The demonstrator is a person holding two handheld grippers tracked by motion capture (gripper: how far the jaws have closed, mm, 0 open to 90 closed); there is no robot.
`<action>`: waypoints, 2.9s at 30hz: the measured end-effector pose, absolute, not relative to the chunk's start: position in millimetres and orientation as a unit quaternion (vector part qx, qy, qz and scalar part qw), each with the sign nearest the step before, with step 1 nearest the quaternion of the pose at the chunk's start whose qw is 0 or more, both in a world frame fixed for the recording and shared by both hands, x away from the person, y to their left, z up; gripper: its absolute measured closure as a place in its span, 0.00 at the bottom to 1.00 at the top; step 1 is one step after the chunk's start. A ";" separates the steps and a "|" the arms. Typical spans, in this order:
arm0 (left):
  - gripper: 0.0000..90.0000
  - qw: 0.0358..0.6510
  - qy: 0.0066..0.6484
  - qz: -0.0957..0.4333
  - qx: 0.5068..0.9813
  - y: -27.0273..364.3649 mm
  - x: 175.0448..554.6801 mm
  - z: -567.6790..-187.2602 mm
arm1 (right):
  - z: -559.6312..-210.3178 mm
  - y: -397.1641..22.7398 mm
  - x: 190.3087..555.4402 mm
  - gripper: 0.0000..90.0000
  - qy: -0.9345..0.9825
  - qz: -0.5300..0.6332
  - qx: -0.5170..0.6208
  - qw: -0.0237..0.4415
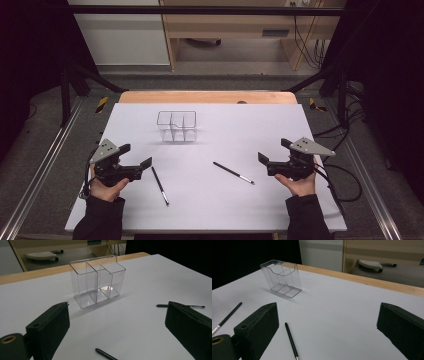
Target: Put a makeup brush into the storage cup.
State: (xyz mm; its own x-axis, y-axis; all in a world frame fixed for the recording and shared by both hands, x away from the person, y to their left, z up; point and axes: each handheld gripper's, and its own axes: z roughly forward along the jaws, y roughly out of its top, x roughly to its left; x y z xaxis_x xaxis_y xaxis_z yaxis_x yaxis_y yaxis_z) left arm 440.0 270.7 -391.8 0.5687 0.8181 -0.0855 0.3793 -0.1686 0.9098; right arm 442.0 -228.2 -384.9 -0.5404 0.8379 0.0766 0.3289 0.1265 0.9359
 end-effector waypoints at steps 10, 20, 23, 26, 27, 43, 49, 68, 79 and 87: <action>0.06 0.493 0.416 0.218 0.733 269.4 439.0 -395.2 | -382.1 -226.3 441.0 0.05 0.716 0.504 0.413 0.251; 0.06 0.489 0.414 0.216 0.737 266.5 439.1 -397.7 | -381.7 -209.0 445.7 0.04 0.725 0.495 0.411 0.245; 0.06 0.488 0.415 0.216 0.737 265.9 439.3 -398.5 | -381.0 -204.2 447.6 0.04 0.725 0.500 0.408 0.241; 0.06 0.486 0.414 0.215 0.739 265.4 439.5 -399.4 | -381.2 -200.6 449.0 0.04 0.728 0.499 0.405 0.237; 0.06 0.485 0.414 0.215 0.739 265.1 439.6 -399.7 | -381.2 -200.6 449.0 0.04 0.728 0.499 0.405 0.237; 0.06 0.481 0.408 0.215 0.745 259.9 439.5 -400.4 | -386.1 -173.9 459.8 0.06 0.751 0.487 0.393 0.211; 0.06 0.479 0.405 0.213 0.749 257.7 439.8 -401.7 | -388.0 -154.4 470.4 0.07 0.784 0.442 0.384 0.205; 0.06 0.469 0.399 0.212 0.759 251.9 439.5 -405.6 | -413.8 -125.3 488.6 0.10 0.848 0.330 0.370 0.186; 0.06 0.466 0.396 0.210 0.763 248.3 439.5 -407.8 | -431.4 -117.4 494.1 0.18 0.869 0.288 0.363 0.170; 0.06 0.464 0.394 0.210 0.765 247.1 439.4 -408.3 | -446.3 -112.1 498.2 0.23 0.882 0.261 0.357 0.162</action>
State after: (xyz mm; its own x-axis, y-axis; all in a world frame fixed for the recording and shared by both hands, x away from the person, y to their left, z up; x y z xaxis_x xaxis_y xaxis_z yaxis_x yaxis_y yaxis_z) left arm 439.4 247.1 -408.3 0.6018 0.7974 -0.0445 0.4086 -0.2595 0.8751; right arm 498.2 -112.1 -446.3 -0.6931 0.7140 -0.0991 0.5457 0.6095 0.5751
